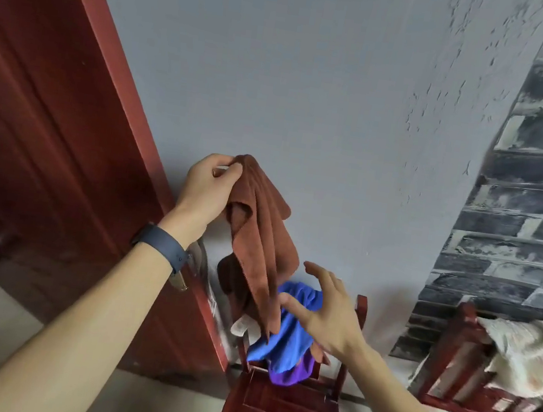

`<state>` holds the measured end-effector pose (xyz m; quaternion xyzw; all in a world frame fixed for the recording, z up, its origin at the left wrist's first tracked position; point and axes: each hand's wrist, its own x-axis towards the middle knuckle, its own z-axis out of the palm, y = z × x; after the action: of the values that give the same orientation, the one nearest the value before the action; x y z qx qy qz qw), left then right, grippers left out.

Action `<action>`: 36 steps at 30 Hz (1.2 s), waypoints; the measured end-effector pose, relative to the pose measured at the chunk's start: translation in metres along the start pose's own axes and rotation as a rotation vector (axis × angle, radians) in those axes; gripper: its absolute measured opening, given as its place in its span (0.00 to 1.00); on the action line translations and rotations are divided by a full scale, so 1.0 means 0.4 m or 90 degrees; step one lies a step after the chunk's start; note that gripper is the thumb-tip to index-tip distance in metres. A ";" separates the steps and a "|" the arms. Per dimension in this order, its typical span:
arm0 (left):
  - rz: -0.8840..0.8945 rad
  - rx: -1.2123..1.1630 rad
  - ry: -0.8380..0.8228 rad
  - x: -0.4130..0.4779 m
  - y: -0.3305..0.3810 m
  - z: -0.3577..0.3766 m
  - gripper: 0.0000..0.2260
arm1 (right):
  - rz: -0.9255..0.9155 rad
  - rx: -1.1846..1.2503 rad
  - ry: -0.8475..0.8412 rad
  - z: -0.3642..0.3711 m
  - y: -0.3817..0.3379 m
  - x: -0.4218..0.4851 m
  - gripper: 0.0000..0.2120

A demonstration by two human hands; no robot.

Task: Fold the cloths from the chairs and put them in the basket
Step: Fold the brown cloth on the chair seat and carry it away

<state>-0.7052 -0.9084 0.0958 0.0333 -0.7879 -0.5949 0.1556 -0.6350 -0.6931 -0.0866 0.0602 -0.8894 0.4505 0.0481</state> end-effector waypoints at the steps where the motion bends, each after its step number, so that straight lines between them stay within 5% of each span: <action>1: -0.026 -0.048 0.012 -0.022 0.023 0.002 0.04 | -0.031 0.018 0.023 0.003 -0.053 -0.029 0.40; 4: -0.065 -0.120 0.046 -0.102 0.063 0.012 0.05 | -0.126 -0.027 0.112 0.009 -0.157 -0.095 0.33; 8: -0.014 -0.056 0.042 -0.204 0.065 0.000 0.12 | -0.134 -0.041 0.200 -0.017 -0.176 -0.138 0.07; 11: -0.107 -0.073 0.063 -0.260 0.029 -0.028 0.16 | -0.077 0.025 0.208 -0.065 -0.149 -0.167 0.06; 15: -0.247 -0.159 -0.002 -0.335 -0.062 -0.065 0.05 | -0.052 -0.065 0.200 -0.128 -0.110 -0.194 0.09; 16: -0.241 -0.120 -0.043 -0.353 -0.088 -0.070 0.03 | -0.058 -0.085 0.190 -0.139 -0.102 -0.203 0.09; 20: -0.133 0.273 -0.155 -0.419 -0.190 -0.072 0.34 | -0.077 -0.120 0.153 -0.158 -0.086 -0.251 0.06; 24: 0.023 0.581 -0.236 -0.457 -0.254 -0.086 0.16 | -0.100 -0.255 0.207 -0.168 -0.088 -0.279 0.07; 27: 0.009 0.417 -0.373 -0.479 -0.280 -0.104 0.11 | -0.013 -0.287 0.247 -0.152 -0.109 -0.265 0.09; 30: -0.128 0.142 -0.509 -0.514 -0.269 -0.105 0.14 | 0.064 -0.129 0.148 -0.110 -0.140 -0.233 0.17; 33: -0.186 -0.074 -0.438 -0.540 -0.261 -0.089 0.11 | 0.084 0.078 0.005 -0.044 -0.177 -0.249 0.31; 36: -0.310 -0.244 -0.355 -0.561 -0.257 -0.076 0.14 | 0.216 0.238 0.153 0.054 -0.139 -0.377 0.28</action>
<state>-0.4971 -0.9129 -0.0404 0.0269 -0.6437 -0.7367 -0.2056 -0.4782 -0.7336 -0.0761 -0.1356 -0.7761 0.6124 0.0652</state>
